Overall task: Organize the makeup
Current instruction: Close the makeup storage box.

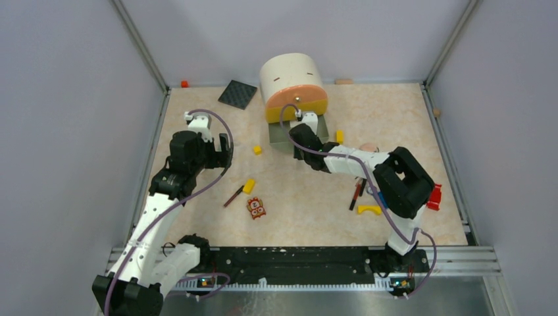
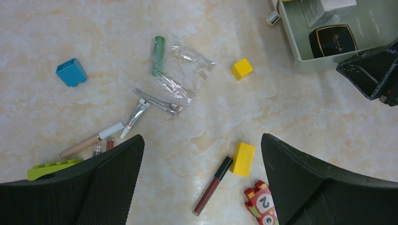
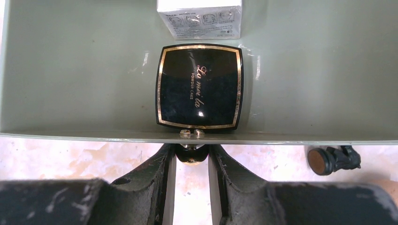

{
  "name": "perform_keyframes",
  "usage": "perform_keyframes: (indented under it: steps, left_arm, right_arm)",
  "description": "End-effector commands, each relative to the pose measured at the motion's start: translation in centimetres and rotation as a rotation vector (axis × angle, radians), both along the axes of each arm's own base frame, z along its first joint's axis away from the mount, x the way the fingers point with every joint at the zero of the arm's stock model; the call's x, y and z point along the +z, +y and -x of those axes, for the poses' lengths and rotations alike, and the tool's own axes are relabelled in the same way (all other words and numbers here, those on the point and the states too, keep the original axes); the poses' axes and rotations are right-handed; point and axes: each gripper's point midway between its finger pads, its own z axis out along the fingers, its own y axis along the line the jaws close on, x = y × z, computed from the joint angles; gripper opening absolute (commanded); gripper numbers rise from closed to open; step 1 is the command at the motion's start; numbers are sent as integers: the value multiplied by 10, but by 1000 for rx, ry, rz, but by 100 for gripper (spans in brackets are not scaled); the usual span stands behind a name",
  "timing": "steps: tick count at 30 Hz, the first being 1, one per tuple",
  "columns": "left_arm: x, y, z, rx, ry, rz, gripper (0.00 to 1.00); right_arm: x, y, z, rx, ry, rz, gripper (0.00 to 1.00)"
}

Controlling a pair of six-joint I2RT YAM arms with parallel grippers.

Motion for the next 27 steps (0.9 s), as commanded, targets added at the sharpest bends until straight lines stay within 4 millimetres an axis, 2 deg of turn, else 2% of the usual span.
perform_keyframes:
  steps: [1, 11, 22, 27]
  left_arm:
    - [7, -3, -5, -14, -39, 7, 99]
    - [8, -3, -5, -14, -42, 9, 99]
    - [8, -3, -5, -14, -41, 7, 99]
    - [8, -3, -6, -14, -41, 9, 99]
  right_arm:
    - [50, 4, -45, -68, -185, -55, 16]
    - [54, 9, -76, -67, -229, -36, 17]
    - [56, 1, -110, -80, -265, 28, 20]
    - [63, 4, -127, -67, -307, 47, 23]
